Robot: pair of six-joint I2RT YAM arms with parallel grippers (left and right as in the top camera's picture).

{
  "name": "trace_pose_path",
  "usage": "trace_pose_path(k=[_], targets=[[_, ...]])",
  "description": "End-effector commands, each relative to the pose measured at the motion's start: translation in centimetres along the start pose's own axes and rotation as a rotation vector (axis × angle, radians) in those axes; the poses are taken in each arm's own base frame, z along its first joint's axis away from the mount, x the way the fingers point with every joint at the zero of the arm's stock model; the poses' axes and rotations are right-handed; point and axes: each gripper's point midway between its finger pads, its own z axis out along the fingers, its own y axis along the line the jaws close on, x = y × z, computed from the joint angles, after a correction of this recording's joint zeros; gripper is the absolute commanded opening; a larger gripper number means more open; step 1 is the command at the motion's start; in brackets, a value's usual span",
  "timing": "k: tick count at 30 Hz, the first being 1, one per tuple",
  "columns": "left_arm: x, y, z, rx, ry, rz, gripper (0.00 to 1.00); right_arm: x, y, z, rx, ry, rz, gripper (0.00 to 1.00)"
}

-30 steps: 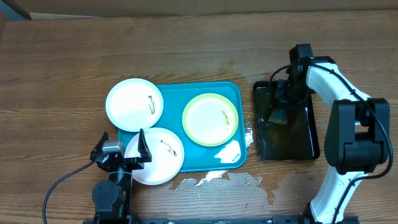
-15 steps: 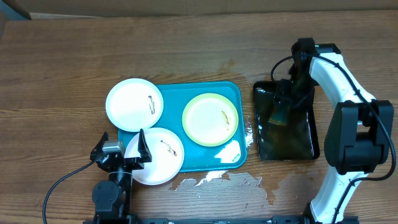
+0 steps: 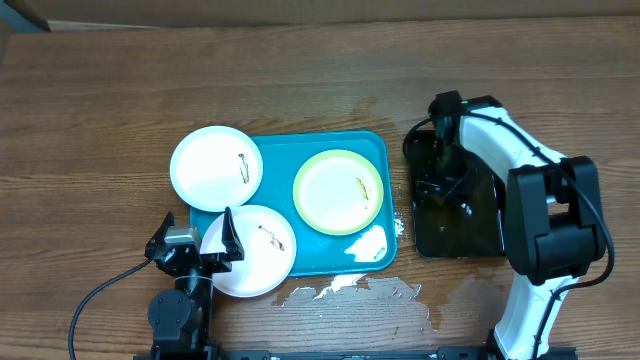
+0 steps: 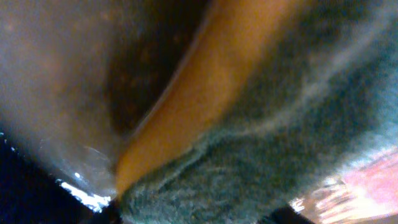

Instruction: Clean dirty plates on tray and stack at the side

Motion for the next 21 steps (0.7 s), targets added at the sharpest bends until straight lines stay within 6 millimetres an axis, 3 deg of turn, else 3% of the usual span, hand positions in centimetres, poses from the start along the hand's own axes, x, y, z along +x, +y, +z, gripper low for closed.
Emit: trace_pose_path(k=[1, 7, 9, 11, 15, 21], targets=[[-0.1, 0.0, 0.0, 0.004, -0.007, 0.011, 1.00, -0.5, -0.5, -0.3, 0.045, -0.047, 0.020, 0.29], [-0.1, 0.0, 0.0, 0.004, -0.007, 0.011, 1.00, -0.6, -1.2, -1.6, 0.066, -0.041, 0.029, 0.20], [-0.1, 0.0, 0.0, 0.004, -0.007, 0.011, 1.00, -0.7, -1.4, -2.4, 0.067, -0.042, 0.037, 0.22], [-0.1, 0.0, 0.0, 0.004, -0.007, 0.011, 1.00, -0.8, -1.4, -3.3, 0.063, -0.046, 0.040, 0.38], [-0.1, 0.0, 0.0, 0.004, -0.007, 0.011, 1.00, -1.0, -1.3, -4.3, 0.054, -0.063, 0.041, 0.50], [-0.1, 0.0, 0.0, 0.004, -0.007, 0.011, 1.00, -1.9, -0.8, -4.1, 0.031, -0.103, 0.092, 0.65]])
